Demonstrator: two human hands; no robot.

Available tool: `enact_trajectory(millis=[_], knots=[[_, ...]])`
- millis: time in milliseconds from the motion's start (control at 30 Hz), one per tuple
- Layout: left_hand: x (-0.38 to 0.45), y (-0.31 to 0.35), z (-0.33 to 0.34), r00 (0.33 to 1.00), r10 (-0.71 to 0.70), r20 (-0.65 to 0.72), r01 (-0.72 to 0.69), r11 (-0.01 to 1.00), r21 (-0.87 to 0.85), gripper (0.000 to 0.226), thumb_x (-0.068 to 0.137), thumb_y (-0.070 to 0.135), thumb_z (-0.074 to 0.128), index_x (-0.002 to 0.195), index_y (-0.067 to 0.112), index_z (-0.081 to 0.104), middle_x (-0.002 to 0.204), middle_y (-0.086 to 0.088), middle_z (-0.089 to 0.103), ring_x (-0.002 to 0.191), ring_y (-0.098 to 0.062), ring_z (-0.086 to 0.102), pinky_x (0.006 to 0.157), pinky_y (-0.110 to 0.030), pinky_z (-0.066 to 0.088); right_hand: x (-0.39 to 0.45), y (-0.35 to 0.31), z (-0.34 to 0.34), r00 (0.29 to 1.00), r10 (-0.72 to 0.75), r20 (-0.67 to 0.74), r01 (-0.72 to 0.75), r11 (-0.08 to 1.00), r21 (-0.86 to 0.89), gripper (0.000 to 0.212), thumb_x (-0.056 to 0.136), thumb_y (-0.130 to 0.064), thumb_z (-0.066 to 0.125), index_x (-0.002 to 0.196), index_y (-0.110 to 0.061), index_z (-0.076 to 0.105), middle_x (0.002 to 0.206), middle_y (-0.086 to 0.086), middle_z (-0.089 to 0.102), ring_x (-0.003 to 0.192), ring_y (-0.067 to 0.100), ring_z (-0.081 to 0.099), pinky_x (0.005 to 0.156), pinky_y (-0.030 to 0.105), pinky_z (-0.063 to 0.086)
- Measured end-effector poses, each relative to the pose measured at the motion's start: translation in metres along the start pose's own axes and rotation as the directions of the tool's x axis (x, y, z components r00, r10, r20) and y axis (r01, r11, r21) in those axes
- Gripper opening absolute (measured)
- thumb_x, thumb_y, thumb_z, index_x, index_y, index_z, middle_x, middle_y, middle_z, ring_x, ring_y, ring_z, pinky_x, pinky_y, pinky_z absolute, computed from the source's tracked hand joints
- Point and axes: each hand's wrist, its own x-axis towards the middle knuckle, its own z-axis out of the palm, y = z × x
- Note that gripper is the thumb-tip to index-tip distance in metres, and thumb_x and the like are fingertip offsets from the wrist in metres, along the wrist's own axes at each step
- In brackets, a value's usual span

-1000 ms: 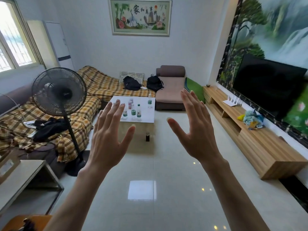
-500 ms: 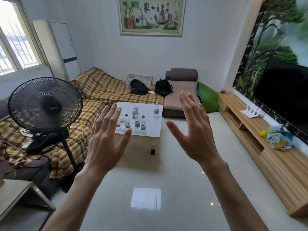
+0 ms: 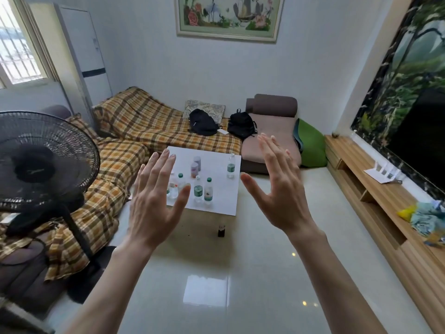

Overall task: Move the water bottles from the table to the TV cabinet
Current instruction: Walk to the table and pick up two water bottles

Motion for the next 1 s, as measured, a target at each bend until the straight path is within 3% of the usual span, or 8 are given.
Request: enact_trajectory(millis=[500,700,1000], knots=[[0.148,-0.123,0.132,0.997,0.002,0.072,-0.002,1.000,0.000,0.070,0.102,0.055,0.039,0.162,0.019,0.030,0.172,0.001,0.027,0.162,-0.014,0.014,0.132,-0.035,0.010,0.129,0.091,0.155,0.998,0.054,0.035,-0.054,0.998,-0.009,0.073,0.101,-0.057,0.046,0.159,-0.015,0.030,0.166,-0.001,0.031,0.157,0.011,0.018,0.126,0.047,0.021],[0.186,-0.157,0.191,0.994,0.006,0.109,-0.006,1.000,0.003,0.068,0.103,0.051,0.042,0.161,0.018,0.032,0.170,-0.001,0.030,0.161,-0.016,0.018,0.131,-0.045,0.018,0.162,0.138,0.216,0.993,0.072,0.091,-0.072,0.997,-0.007,0.074,0.102,-0.059,0.044,0.159,-0.016,0.028,0.166,-0.001,0.030,0.157,0.011,0.017,0.127,0.045,0.020],[0.275,-0.212,0.298,0.982,-0.044,0.184,0.035,0.998,0.054,0.068,0.104,0.059,0.034,0.162,0.023,0.029,0.172,0.004,0.027,0.162,-0.012,0.015,0.133,-0.034,0.009,0.236,0.230,0.313,0.976,0.102,0.193,-0.107,0.994,0.016,0.075,0.101,-0.060,0.043,0.160,-0.017,0.027,0.167,-0.001,0.027,0.157,0.013,0.016,0.127,0.046,0.019]])
